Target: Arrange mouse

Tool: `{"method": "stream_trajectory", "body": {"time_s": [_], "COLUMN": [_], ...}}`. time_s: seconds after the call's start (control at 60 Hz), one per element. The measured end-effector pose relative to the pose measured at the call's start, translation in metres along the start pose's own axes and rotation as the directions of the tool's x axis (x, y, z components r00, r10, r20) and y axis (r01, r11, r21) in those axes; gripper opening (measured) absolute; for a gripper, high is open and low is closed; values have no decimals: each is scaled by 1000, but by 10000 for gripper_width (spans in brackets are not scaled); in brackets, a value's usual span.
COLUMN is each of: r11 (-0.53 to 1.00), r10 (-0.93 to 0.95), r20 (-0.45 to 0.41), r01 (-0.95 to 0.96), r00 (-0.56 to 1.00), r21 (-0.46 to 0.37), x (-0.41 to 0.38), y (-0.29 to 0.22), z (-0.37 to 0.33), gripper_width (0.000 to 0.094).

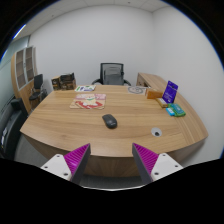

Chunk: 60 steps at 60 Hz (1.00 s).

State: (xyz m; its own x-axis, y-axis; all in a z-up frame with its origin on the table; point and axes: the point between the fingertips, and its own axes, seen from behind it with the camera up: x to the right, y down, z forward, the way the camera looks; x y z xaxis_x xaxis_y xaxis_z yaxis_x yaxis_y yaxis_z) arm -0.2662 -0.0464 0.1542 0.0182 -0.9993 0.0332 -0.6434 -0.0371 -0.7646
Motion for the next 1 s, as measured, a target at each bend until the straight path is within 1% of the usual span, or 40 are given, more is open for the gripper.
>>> {"method": "stream_trajectory", "body": {"time_s": [0.3,0.55,1.0], "r11": [1000,1000,998], "r10": [-13,-8,-40], "r20": [-18,-42,-47], "r01": [14,9,38], "r00": [1000,999,998], "r21": [17,3,-41], "x": [-17,-10,-4], "y": [-13,-23,-25], "z": [87,155,252], "gripper_width": [866,868,867]}}
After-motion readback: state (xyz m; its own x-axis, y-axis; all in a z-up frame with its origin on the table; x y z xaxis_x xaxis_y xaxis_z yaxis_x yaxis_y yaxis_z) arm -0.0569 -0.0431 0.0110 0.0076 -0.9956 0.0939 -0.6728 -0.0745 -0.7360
